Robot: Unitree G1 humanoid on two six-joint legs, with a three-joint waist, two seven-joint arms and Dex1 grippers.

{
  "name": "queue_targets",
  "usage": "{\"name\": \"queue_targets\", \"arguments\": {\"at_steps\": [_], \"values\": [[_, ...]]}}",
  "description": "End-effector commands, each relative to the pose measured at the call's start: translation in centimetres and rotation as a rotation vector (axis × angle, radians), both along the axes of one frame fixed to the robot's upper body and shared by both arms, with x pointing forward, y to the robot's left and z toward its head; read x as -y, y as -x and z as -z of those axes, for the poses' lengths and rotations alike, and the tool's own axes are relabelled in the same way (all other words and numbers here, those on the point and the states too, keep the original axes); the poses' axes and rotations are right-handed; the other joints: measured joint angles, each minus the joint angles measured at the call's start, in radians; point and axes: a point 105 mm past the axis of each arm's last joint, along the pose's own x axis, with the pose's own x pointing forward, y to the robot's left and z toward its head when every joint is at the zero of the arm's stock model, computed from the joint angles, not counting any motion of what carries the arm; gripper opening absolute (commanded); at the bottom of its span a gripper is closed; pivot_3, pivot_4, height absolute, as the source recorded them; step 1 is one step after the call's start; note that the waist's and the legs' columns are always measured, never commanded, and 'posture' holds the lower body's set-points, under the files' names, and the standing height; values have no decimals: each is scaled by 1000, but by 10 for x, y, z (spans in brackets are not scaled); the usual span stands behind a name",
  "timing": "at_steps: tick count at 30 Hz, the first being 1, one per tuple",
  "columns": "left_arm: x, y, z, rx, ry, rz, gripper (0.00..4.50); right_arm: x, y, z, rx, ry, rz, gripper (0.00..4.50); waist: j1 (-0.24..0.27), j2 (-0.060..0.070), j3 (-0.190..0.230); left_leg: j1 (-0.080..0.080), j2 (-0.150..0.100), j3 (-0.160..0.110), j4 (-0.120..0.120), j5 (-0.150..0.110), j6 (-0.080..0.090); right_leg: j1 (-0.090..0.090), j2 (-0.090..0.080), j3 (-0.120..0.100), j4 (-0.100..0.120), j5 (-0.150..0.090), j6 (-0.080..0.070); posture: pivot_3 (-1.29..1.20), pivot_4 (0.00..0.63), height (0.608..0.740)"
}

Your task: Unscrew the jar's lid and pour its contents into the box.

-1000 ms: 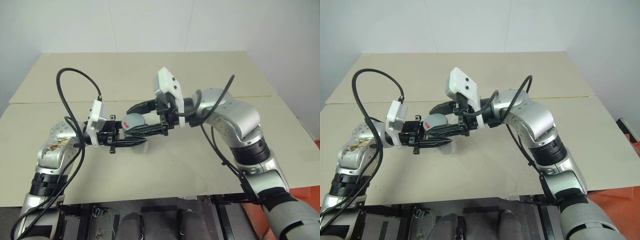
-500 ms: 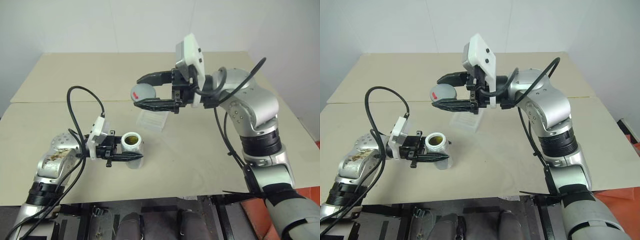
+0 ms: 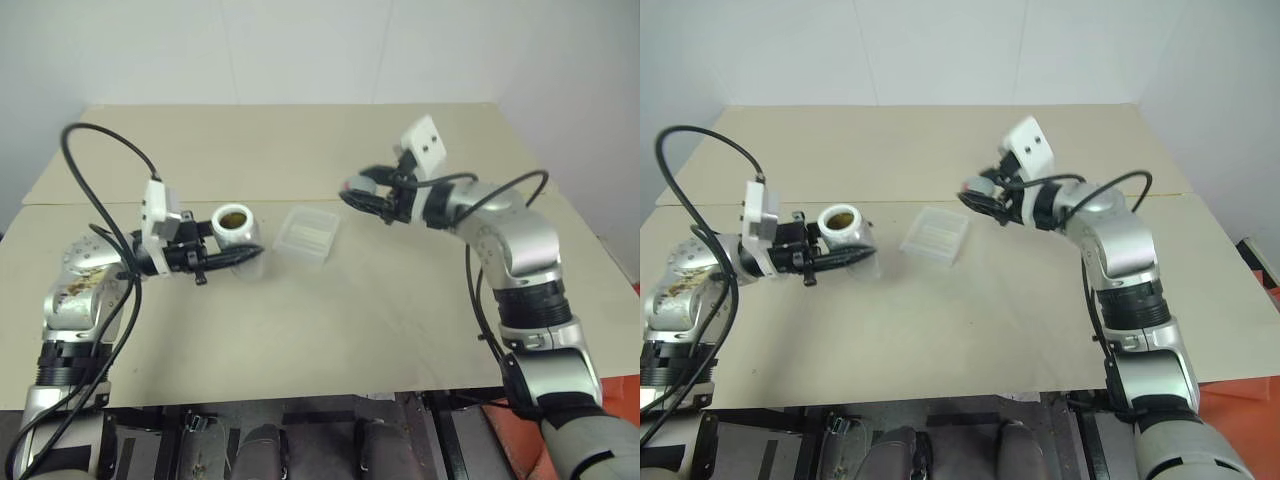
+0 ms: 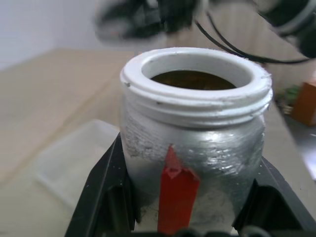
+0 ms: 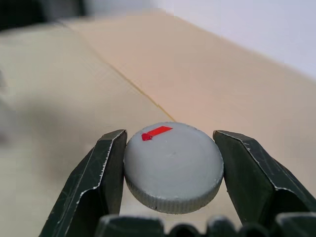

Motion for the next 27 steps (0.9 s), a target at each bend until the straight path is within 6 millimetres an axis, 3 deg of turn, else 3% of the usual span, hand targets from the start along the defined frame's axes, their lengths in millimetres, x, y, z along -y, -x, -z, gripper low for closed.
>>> {"name": "queue_targets", "arguments": {"at_steps": [1, 6, 8, 10, 12, 16, 21, 27], "values": [[-1, -2, -16, 73, 14, -39, 1948, 22, -13, 13, -17, 11, 165, 2751, -1, 0, 0, 0, 0, 0, 0, 0, 0, 0, 0, 0, 0, 0, 0, 0, 150, 740], [5, -5, -15, 79, 7, -49, 1948, 32, -28, 64, -103, 93, 313, 2751, -9, 0, 0, 1, 0, 0, 0, 0, -1, 0, 0, 0, 0, 0, 0, 0, 150, 740], [7, -4, -15, 81, 9, -46, 1948, 34, -30, 83, -152, 115, 347, 3473, -10, 0, 0, 1, 0, 0, 0, 0, -1, 0, 0, 0, -1, 0, 0, 0, 150, 740], [7, -3, -15, 83, 6, -47, 1948, 34, -28, 90, -172, 129, 340, 4065, -9, 0, 0, 0, 0, 0, 0, 0, -1, 0, 0, 0, 0, 0, 0, 0, 150, 740], [6, -3, -16, 93, 0, -61, 1948, 33, -23, 81, -164, 123, 299, 4470, -9, 0, 0, 0, 0, 0, 0, 0, 0, 0, 0, 0, -1, 0, 0, 0, 150, 740], [2, -11, -28, 180, -53, -118, 1948, 24, 9, 45, -93, 149, 50, 4470, -1, 0, 0, 0, 0, 0, -1, 0, 0, 0, 0, 0, -1, 0, 0, 0, 150, 740], [3, -40, -42, 345, -176, -220, 1948, 19, 44, 3, -71, 118, -202, 4470, 4, 0, 0, 1, 0, -1, 0, -1, 1, 2, 0, 0, -5, 0, 0, 0, 150, 740], [12, -79, -56, 500, -289, -313, 1948, 20, 55, -20, -108, 107, -327, 4470, 4, 0, 0, 1, -1, 0, 0, -2, 3, 2, 0, 0, -5, 0, 0, 0, 150, 740]]}}
